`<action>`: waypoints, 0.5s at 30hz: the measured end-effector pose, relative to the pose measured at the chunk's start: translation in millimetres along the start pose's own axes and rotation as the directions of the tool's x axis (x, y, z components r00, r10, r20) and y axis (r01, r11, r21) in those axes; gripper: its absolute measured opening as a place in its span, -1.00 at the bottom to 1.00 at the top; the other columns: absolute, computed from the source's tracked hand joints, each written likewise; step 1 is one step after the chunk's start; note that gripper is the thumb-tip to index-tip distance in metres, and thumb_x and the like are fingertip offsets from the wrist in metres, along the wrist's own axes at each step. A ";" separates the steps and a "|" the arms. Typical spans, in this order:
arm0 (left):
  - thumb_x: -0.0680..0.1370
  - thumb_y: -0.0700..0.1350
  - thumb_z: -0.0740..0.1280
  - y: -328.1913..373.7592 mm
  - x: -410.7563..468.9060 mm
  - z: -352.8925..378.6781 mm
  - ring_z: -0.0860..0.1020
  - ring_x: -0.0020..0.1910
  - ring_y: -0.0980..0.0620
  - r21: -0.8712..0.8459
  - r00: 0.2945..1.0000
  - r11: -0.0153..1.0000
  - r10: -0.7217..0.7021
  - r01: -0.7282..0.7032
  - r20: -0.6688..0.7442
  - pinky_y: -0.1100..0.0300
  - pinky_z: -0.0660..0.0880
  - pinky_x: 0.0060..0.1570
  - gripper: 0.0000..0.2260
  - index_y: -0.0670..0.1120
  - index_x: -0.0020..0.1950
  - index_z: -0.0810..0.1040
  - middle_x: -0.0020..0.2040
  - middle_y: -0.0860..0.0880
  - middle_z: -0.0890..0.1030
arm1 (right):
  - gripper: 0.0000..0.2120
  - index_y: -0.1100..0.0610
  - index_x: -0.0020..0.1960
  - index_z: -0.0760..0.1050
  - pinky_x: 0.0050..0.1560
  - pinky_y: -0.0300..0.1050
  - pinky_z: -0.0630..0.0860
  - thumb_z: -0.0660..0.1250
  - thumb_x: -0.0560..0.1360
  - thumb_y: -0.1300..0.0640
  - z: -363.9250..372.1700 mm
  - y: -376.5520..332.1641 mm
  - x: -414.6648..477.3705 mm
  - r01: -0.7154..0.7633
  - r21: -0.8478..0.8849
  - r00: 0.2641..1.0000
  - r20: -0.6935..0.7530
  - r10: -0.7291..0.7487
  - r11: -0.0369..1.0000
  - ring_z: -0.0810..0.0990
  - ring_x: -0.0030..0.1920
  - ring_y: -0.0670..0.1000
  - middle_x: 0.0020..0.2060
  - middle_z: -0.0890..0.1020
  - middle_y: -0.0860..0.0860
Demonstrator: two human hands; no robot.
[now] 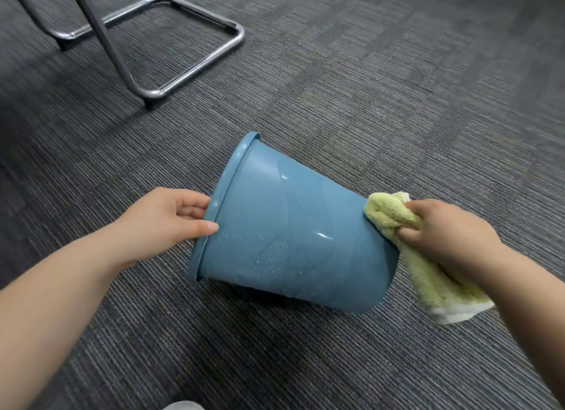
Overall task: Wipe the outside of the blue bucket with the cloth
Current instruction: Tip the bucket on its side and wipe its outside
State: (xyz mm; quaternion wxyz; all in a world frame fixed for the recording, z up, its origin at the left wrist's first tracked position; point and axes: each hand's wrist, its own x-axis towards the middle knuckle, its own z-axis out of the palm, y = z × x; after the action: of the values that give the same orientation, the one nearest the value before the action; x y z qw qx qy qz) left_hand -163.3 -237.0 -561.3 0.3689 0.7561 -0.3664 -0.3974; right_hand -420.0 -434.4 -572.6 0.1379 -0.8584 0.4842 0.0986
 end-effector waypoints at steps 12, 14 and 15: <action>0.37 -0.31 0.37 33.5 -3.0 30.4 0.62 -0.29 0.25 -0.082 0.985 0.982 0.171 -0.170 0.010 0.47 0.51 -0.22 -0.70 0.13 -0.16 0.58 -0.34 0.23 0.67 | -0.61 -0.06 0.26 0.31 -0.13 -0.08 0.27 0.20 0.45 -0.07 -44.3 -47.5 2.3 0.330 0.039 0.918 -0.247 -0.311 0.943 0.47 0.15 0.11 0.25 0.43 -0.07; 0.37 -0.32 0.37 37.0 -4.8 35.1 0.61 -0.30 0.25 -0.086 0.980 0.978 0.195 -0.192 0.036 0.45 0.52 -0.22 -0.68 0.14 -0.16 0.58 -0.33 0.23 0.67 | -0.63 -0.05 0.25 0.32 -0.14 -0.08 0.29 0.19 0.46 -0.07 -46.7 -58.1 4.1 0.383 0.004 0.898 -0.237 -0.372 0.924 0.47 0.16 0.10 0.27 0.41 -0.08; 0.37 -0.33 0.37 38.2 -5.3 36.7 0.61 -0.31 0.26 -0.079 0.978 0.976 0.205 -0.201 0.041 0.45 0.52 -0.23 -0.67 0.15 -0.17 0.58 -0.34 0.24 0.67 | -0.64 -0.04 0.23 0.33 -0.16 -0.09 0.30 0.19 0.46 -0.07 -47.1 -62.9 4.0 0.408 -0.015 0.886 -0.234 -0.400 0.913 0.48 0.14 0.10 0.27 0.41 -0.08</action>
State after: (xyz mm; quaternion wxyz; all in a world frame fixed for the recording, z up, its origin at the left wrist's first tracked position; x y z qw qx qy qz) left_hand -207.4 -259.8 -542.2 0.4265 0.6904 -0.4356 -0.3895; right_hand -362.3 -422.2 -520.5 0.1125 -0.9433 0.3096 -0.0414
